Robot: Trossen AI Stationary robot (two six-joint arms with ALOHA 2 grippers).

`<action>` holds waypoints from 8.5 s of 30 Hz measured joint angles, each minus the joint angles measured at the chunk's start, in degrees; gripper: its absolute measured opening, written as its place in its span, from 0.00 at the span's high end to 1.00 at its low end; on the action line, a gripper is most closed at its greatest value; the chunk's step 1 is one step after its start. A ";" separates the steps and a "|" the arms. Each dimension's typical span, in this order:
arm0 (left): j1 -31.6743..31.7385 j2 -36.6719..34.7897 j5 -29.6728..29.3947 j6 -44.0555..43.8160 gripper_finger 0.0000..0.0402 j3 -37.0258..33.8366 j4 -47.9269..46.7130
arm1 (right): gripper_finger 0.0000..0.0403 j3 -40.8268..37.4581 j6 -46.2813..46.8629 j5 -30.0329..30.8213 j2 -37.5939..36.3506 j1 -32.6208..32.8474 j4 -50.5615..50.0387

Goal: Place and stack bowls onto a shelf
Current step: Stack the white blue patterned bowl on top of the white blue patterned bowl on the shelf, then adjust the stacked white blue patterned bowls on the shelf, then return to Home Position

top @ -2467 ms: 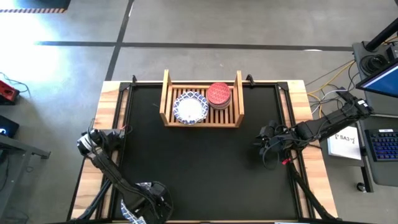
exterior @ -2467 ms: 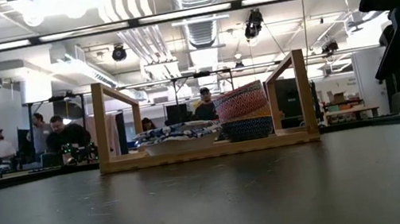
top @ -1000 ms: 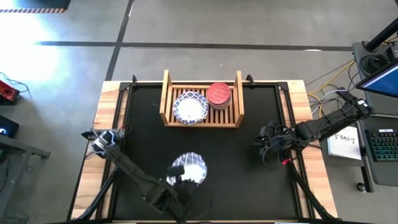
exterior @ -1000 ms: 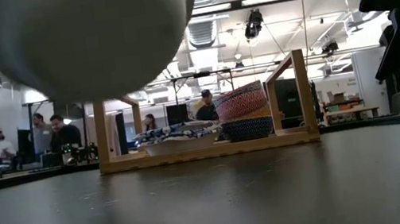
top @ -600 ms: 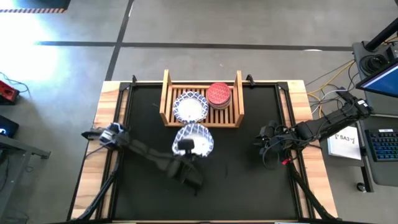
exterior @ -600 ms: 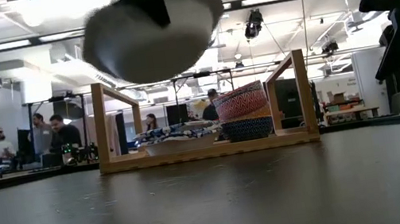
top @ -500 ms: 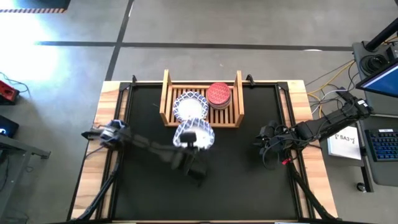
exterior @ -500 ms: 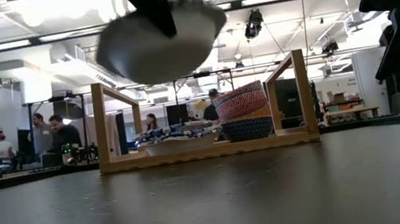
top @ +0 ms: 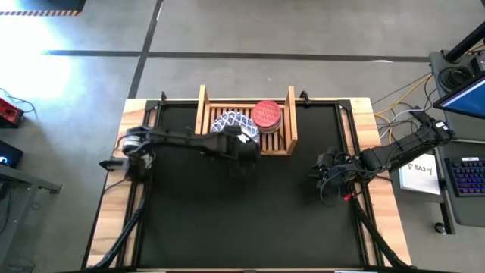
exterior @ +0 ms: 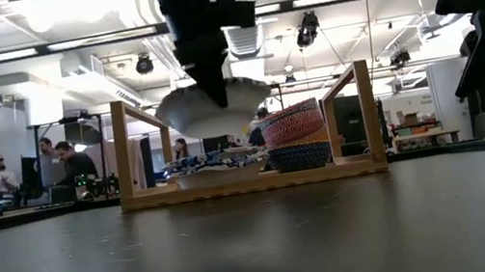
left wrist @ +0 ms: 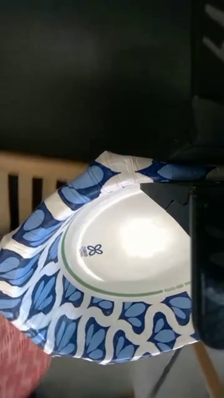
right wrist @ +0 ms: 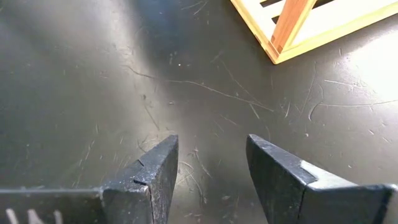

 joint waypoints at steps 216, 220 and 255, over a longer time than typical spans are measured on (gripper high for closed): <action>11.34 -101.86 19.82 -8.27 1.00 -96.34 62.16 | 0.56 -1.66 0.00 -0.17 -9.84 -0.31 0.39; 11.34 -101.90 19.82 -7.94 1.00 -96.34 62.13 | 0.56 -4.34 0.00 -0.10 -14.62 -0.37 1.59; 11.34 -101.42 19.72 -8.07 1.00 -96.41 62.07 | 0.56 -13.68 0.00 -0.24 -36.85 -0.37 3.01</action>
